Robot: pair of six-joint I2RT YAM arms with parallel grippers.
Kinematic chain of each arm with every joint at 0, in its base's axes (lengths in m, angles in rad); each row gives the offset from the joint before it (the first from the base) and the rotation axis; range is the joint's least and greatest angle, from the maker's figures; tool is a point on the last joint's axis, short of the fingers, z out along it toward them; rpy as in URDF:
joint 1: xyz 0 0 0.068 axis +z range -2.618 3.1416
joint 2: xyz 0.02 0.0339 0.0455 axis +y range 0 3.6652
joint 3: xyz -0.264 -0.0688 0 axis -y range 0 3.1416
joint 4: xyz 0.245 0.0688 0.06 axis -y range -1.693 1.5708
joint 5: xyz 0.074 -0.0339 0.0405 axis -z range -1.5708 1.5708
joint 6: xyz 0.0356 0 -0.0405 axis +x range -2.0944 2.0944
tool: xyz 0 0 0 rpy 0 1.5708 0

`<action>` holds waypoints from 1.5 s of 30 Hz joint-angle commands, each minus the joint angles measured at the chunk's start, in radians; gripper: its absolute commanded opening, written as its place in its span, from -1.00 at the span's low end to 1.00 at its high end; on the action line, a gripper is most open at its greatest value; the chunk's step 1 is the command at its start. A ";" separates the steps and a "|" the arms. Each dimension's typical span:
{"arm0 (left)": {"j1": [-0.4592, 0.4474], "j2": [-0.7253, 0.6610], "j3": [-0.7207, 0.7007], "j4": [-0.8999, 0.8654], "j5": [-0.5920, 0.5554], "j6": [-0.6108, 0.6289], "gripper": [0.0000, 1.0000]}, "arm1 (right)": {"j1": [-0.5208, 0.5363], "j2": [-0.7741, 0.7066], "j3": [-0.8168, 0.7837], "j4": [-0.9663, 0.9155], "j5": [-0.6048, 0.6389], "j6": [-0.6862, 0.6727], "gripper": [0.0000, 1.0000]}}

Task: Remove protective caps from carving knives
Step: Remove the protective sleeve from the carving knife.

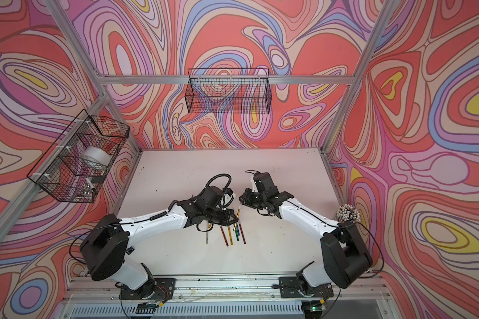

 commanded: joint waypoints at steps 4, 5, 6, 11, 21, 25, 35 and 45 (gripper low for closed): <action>-0.021 0.011 0.012 0.024 -0.001 -0.001 -0.90 | 0.005 0.000 0.032 0.007 0.064 0.022 -0.76; -0.021 0.010 0.009 0.025 0.001 0.001 -0.90 | 0.005 -0.003 0.032 0.005 0.069 0.023 -0.76; -0.022 0.010 0.007 0.025 0.002 0.000 -0.90 | 0.006 -0.005 0.034 0.005 0.074 0.024 -0.76; -0.028 0.009 -0.004 0.030 0.004 0.000 -0.90 | 0.005 0.000 0.048 0.002 0.092 0.021 -0.77; -0.031 0.001 -0.017 0.040 0.005 0.001 -0.91 | 0.002 0.016 0.101 -0.020 0.113 -0.001 -0.79; -0.033 -0.008 -0.029 0.047 0.003 0.002 -0.91 | -0.005 0.020 0.121 -0.034 0.115 -0.010 -0.79; -0.033 -0.027 -0.055 0.066 0.010 0.001 -0.91 | -0.019 0.024 0.150 -0.060 0.119 -0.028 -0.79; -0.033 -0.031 -0.054 0.071 0.044 0.009 -0.91 | -0.037 0.027 0.158 -0.060 0.124 -0.029 -0.79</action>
